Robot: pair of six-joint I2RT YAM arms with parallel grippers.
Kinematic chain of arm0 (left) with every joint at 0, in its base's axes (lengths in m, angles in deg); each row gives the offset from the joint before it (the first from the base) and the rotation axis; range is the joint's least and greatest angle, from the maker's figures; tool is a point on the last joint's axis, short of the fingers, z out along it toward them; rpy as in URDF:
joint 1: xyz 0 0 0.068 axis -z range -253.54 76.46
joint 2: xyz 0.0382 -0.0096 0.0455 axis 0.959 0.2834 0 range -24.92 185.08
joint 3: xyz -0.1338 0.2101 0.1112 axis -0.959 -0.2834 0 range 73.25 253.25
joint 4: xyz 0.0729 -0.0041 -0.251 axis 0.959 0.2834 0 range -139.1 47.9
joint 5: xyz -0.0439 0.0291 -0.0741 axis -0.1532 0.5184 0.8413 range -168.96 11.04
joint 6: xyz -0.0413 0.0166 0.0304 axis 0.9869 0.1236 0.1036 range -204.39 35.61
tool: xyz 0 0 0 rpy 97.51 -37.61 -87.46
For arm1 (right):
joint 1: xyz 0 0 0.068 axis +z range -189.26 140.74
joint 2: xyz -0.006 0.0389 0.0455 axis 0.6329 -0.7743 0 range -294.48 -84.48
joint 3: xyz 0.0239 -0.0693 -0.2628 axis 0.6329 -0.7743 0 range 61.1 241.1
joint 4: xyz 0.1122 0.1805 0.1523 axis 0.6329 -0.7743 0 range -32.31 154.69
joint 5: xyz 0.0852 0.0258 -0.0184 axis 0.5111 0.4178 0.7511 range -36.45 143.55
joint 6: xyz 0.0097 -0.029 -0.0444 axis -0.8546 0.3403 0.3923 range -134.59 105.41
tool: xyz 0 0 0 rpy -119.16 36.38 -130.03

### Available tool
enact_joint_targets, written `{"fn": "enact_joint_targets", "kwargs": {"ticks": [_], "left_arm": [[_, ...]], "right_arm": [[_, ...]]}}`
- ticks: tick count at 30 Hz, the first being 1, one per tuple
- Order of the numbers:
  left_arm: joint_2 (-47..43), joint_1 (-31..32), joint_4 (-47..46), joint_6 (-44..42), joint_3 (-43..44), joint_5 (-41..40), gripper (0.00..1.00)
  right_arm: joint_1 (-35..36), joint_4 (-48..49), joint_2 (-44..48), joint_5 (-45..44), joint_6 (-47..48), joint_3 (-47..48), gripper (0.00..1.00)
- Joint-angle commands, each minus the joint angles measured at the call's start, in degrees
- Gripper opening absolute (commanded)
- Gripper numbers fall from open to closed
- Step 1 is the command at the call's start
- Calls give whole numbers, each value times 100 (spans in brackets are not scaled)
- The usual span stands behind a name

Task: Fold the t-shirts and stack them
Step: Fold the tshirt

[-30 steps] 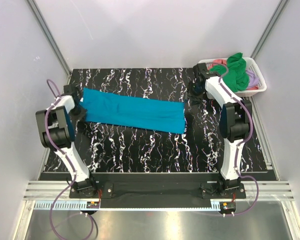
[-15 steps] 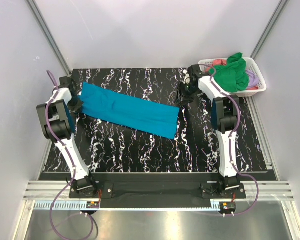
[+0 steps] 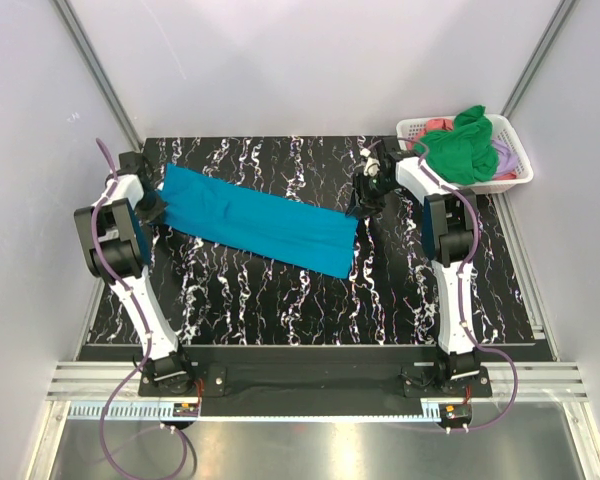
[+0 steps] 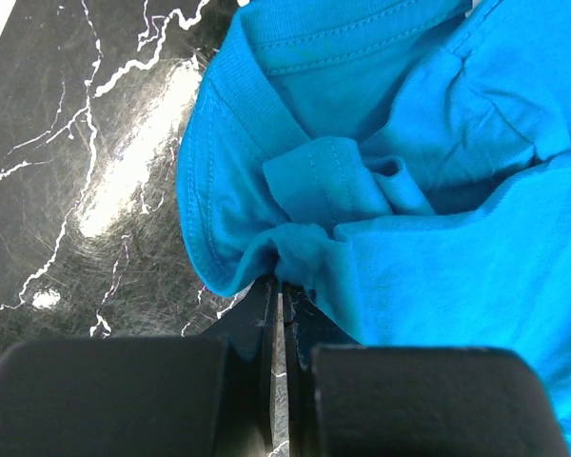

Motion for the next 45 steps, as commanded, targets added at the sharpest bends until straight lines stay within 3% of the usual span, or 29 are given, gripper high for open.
{"fn": "enact_joint_targets", "kwargs": {"ticks": [1, 18, 22, 25, 26, 30, 37, 45], "left_arm": [[99, -10, -125, -105, 267, 129, 3], [169, 7, -99, -88, 408, 164, 4], [195, 16, -81, -88, 443, 181, 3], [222, 43, -73, -96, 461, 173, 3], [213, 43, -72, -96, 469, 173, 3], [248, 51, -55, -105, 513, 155, 4], [310, 69, -46, -105, 557, 146, 3], [354, 130, -46, -97, 645, 164, 4]], "right_arm": [[-87, 38, 60, -1, 146, -60, 48], [-157, 125, 113, -607, 94, 98, 53], [-219, 249, 175, -407, 94, 142, 53], [-254, 231, 96, 50, 93, 274, 52], [-254, 240, 87, 156, 94, 300, 45], [-245, 310, 96, 569, 76, 265, 36], [-298, 275, -18, 87, 102, 204, 50], [-298, 538, -10, 447, 137, -279, 45]]}}
